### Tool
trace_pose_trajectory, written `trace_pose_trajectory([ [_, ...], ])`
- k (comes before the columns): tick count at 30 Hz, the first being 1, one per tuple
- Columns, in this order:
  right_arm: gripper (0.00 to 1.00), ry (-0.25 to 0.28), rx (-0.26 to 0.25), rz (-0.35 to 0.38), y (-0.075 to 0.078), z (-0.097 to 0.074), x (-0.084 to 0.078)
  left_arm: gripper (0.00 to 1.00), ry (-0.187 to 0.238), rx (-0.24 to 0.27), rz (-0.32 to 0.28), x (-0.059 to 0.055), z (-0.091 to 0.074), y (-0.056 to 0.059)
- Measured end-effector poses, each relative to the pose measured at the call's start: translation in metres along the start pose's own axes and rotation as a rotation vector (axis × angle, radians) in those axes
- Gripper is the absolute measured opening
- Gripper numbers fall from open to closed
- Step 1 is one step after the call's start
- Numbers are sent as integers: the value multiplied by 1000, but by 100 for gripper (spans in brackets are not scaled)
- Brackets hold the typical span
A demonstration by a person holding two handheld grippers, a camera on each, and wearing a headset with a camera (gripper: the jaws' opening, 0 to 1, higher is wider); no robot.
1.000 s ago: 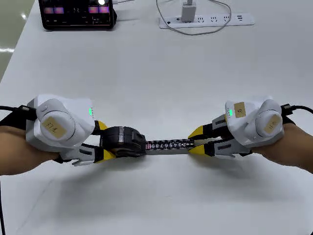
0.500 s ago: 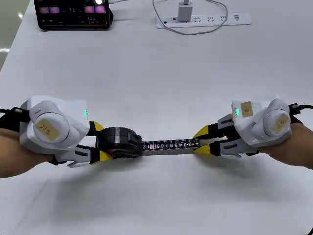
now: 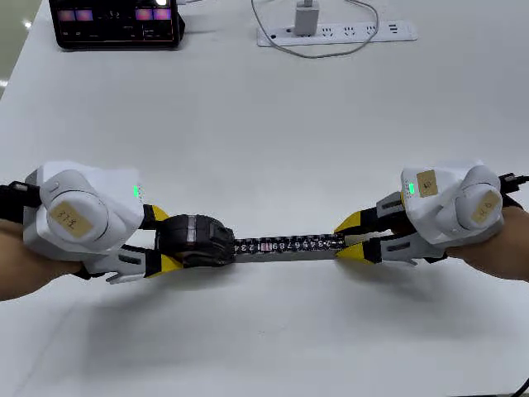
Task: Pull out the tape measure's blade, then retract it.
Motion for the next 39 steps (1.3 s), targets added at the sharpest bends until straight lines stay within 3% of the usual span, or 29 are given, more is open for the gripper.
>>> trace_pose_trajectory([
  [23,10,-20,-11,13,1,-14,-14,24,-6,1,3,0,1,0],
  [39,10,-45,-20,29,3,-28,-33,24,-11,-1,9,0,0,0],
])
Point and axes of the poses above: the centre of the closed fingertips' face, and the gripper's own axes: z roughly forward along the fingers, y roughly to its right, x roughly out of its top, the point moved 3 cm from there along -z, roughly backward along the fingers, and after that the axes turned 5 degrees about -y, right-handed, at the moved point
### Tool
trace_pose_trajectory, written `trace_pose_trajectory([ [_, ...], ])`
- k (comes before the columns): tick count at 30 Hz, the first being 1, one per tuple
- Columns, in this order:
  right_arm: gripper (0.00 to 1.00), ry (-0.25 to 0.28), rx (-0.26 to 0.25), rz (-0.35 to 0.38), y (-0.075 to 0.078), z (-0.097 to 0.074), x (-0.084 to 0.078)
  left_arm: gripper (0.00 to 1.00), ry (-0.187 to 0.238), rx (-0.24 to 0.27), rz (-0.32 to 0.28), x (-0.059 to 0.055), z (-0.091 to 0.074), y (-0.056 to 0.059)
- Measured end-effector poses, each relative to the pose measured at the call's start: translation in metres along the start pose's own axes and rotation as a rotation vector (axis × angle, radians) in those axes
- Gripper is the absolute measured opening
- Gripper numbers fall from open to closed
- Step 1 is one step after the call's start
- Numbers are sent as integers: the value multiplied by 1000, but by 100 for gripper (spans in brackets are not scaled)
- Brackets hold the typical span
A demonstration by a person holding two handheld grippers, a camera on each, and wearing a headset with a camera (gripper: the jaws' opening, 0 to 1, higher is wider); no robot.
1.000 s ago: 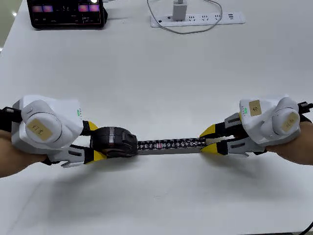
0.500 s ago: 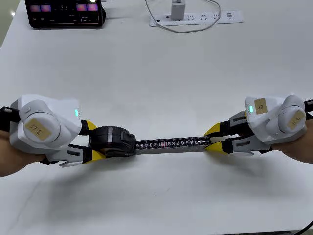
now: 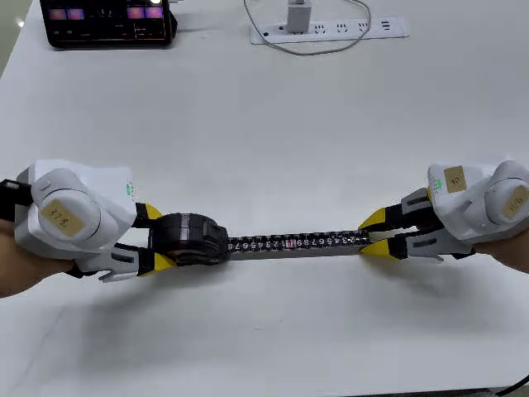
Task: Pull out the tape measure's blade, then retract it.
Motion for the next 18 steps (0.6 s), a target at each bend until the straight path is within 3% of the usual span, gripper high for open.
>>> trace_pose_trajectory([
  [18,10,-36,-13,3,-1,-12,-14,24,-2,-2,2,1,0,1],
])
Point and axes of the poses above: the centre of the closed fingertips' face, and the gripper's own axes: z roughly forward along the fingers, y roughly to its right, x roughly out of its top, the point moved 3 cm from there along -z, roughly backward along the fingers, and after that the axes turned 5 degrees about -y, right-handed, at the moved point
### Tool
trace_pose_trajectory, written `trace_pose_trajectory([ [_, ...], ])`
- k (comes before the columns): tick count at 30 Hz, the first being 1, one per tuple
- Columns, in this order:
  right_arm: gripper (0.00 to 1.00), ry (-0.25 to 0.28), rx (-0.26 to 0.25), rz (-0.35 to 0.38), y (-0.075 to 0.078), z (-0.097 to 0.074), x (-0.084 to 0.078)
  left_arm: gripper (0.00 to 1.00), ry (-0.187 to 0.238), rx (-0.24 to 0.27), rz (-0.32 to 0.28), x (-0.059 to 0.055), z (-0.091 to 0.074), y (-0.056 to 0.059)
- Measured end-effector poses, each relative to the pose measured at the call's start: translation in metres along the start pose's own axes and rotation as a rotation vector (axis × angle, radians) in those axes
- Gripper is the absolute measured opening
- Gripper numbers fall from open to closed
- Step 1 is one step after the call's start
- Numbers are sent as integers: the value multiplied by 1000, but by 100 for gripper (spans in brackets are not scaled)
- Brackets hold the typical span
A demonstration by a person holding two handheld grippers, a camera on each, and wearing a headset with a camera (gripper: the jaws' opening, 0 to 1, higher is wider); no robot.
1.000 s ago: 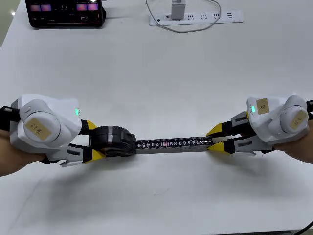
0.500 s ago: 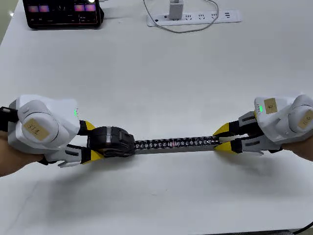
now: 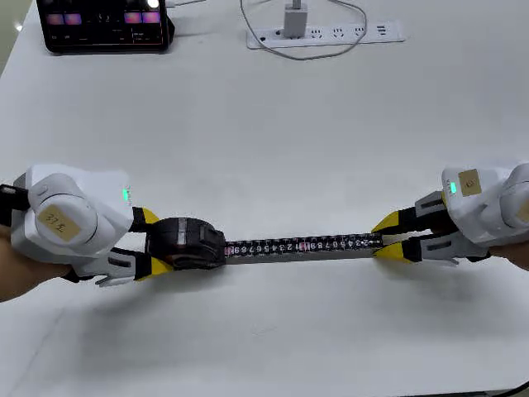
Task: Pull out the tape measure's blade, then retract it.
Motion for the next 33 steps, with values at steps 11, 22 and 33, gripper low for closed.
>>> trace_pose_trajectory([
  [11,10,-18,-3,6,0,-9,-9,24,-2,0,2,0,0,0],
  [22,10,-38,-12,12,1,-16,-17,24,-5,4,8,0,0,1],
  [33,10,-51,-14,29,1,-18,-17,25,-13,18,11,1,0,1],
])
Point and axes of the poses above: the centre of the closed fingertips' face, and the gripper's own axes: z roughly forward along the fingers, y roughly to its right, x roughly out of its top, the point moved 3 cm from there along -z, roughly backward along the fingers, and after that the axes turned 5 degrees about -y, right-handed, at the moved point
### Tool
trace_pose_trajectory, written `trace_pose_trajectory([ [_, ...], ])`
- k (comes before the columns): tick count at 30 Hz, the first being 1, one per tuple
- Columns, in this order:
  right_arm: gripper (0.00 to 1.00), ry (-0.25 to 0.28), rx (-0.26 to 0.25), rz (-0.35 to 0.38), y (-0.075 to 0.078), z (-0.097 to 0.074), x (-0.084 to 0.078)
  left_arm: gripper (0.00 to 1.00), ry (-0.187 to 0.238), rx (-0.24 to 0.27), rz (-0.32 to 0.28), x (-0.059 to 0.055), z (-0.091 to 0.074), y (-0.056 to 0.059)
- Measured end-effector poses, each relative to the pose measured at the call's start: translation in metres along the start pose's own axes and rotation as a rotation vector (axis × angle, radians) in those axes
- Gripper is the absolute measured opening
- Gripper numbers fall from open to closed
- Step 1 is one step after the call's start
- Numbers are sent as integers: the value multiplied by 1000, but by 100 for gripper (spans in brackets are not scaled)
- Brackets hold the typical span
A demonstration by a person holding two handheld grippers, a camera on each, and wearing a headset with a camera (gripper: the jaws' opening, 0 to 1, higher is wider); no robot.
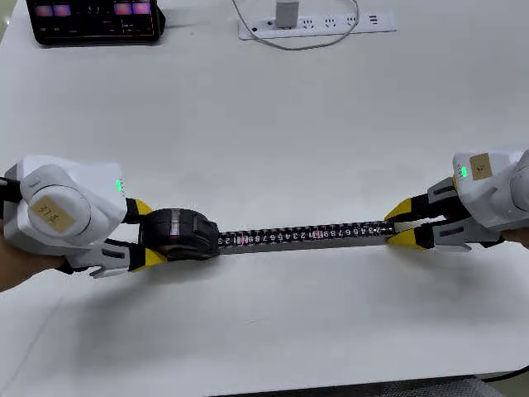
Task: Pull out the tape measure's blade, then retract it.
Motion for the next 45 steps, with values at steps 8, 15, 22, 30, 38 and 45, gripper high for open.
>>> trace_pose_trajectory([
  [8,11,-4,0,-3,2,0,1,26,-2,19,-11,1,0,0],
  [15,12,-21,0,-9,2,1,2,26,-6,9,-22,1,0,-1],
  [22,12,-24,3,-3,2,2,1,26,-25,-1,-23,2,0,-2],
  [30,12,-22,4,1,1,3,1,26,-24,-1,-22,2,1,-1],
  [38,12,-26,5,-5,-1,3,1,27,-20,-1,-23,2,1,0],
  [45,20,-41,9,3,0,1,0,32,-9,-2,-34,4,2,2],
])
Point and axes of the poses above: the centre of the closed fingertips' face, and the gripper's own axes: z roughly forward along the fingers, y roughly to its right, x roughly out of its top, the point moved 3 cm from there along -z, roughly backward along the fingers, and after that the axes turned 5 degrees about -y, right-handed, at the moved point
